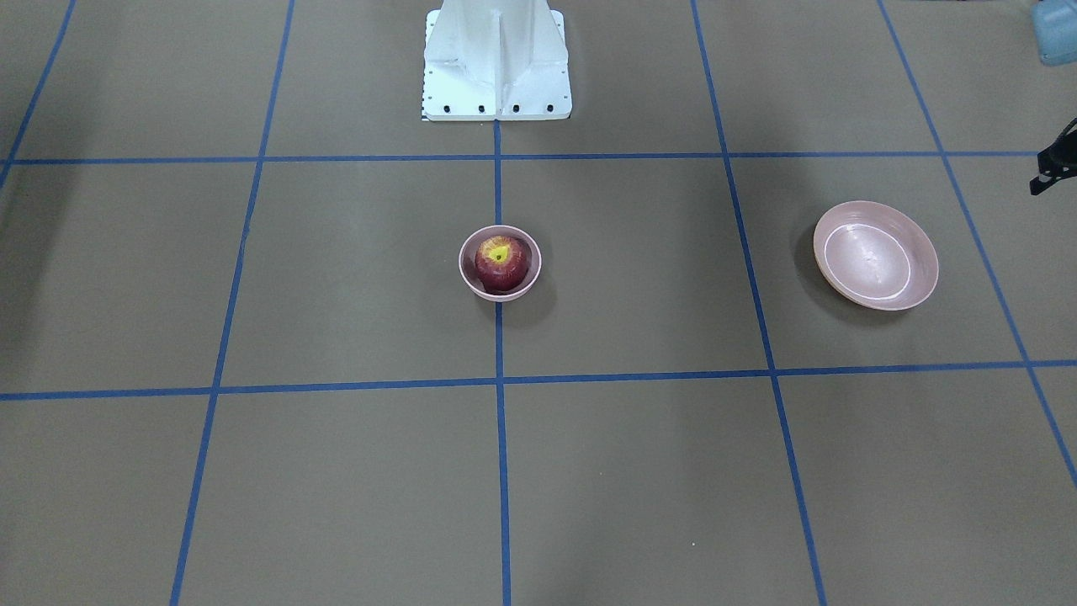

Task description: Move apple from plate to bowl

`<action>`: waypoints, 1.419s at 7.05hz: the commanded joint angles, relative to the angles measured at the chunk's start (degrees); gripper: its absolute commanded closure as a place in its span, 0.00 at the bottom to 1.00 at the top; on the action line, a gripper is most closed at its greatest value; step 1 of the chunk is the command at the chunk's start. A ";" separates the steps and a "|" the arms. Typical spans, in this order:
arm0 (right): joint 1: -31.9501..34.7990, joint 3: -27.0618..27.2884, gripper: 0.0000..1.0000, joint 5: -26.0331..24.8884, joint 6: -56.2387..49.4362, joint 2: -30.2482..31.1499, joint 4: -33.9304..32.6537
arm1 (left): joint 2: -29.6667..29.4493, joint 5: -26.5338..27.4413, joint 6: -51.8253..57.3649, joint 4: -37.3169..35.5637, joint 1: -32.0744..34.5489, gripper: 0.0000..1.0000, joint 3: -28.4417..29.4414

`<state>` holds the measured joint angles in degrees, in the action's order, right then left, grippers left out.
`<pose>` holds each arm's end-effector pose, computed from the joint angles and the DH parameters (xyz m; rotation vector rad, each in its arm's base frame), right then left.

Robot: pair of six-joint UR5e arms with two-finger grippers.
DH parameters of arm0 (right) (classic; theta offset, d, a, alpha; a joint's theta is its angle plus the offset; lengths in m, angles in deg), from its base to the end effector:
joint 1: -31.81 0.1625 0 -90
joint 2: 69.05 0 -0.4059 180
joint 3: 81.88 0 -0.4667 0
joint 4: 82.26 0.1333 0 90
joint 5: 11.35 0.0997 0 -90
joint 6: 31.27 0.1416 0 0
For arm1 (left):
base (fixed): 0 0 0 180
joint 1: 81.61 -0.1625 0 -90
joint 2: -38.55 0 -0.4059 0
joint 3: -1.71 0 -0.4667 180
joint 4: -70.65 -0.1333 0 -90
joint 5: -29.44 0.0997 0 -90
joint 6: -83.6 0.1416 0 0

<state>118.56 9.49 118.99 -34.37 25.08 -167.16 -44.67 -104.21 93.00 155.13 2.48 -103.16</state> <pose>0.0109 -0.5424 0.6936 0.0382 -0.7045 -0.1206 0.0180 -0.5192 0.5978 0.0661 0.7625 0.2712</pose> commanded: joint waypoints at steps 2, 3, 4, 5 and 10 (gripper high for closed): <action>0.00 -0.23 0.00 0.09 -0.06 0.09 0.00 | 2.20 0.05 11.50 0.94 9.31 0.02 7.96; 0.00 -0.23 0.00 0.09 -0.06 0.09 0.00 | -0.43 -0.38 10.73 0.08 9.86 0.02 8.19; 0.00 -0.32 0.00 0.09 -0.06 0.09 0.00 | -1.07 -0.38 10.55 0.16 9.78 0.02 8.01; 0.00 -0.32 0.00 0.09 -0.06 0.09 0.00 | -2.64 -0.47 6.37 0.24 9.78 0.02 8.97; 0.00 -0.32 0.00 0.18 -0.06 0.18 0.00 | -2.13 -1.53 2.46 4.10 9.78 0.02 6.78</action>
<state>118.56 9.18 119.16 -34.43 25.28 -167.14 -46.92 -105.62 95.57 157.95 12.26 -96.52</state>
